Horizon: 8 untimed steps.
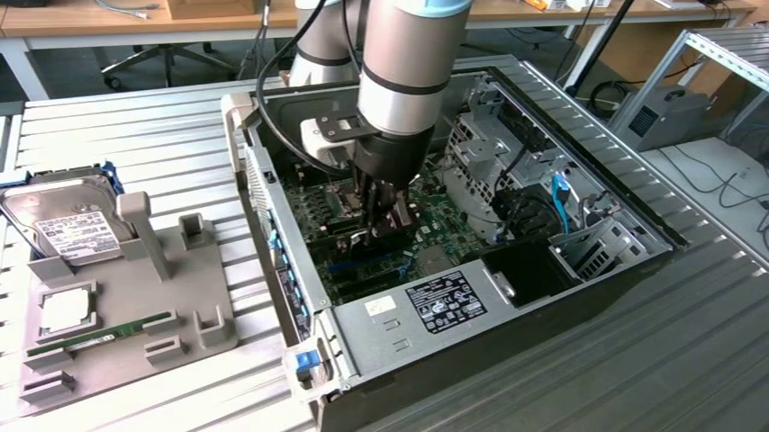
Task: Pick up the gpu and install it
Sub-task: 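Insert the gpu into the slot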
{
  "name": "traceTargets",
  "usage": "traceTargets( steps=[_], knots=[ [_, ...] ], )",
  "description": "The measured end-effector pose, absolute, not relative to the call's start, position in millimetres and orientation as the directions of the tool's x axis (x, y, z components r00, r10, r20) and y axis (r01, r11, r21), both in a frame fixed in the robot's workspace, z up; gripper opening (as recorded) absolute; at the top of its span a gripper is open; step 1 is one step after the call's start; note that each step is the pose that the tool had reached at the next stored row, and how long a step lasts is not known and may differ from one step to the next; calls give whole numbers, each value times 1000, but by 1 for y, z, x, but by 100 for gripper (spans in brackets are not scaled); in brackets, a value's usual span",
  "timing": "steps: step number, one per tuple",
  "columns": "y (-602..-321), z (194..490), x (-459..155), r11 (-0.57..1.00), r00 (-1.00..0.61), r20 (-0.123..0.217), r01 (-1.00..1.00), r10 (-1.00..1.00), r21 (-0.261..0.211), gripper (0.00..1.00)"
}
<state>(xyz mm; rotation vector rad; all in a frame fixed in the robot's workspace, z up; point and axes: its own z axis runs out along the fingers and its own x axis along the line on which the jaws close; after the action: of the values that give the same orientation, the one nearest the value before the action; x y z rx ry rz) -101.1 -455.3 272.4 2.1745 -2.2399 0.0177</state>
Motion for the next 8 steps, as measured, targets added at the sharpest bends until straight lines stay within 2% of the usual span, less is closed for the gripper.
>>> traceTargets(
  steps=[8],
  knots=[
    [-455,271,-101,30,-30,22,-1000,-999,6,26]
  ],
)
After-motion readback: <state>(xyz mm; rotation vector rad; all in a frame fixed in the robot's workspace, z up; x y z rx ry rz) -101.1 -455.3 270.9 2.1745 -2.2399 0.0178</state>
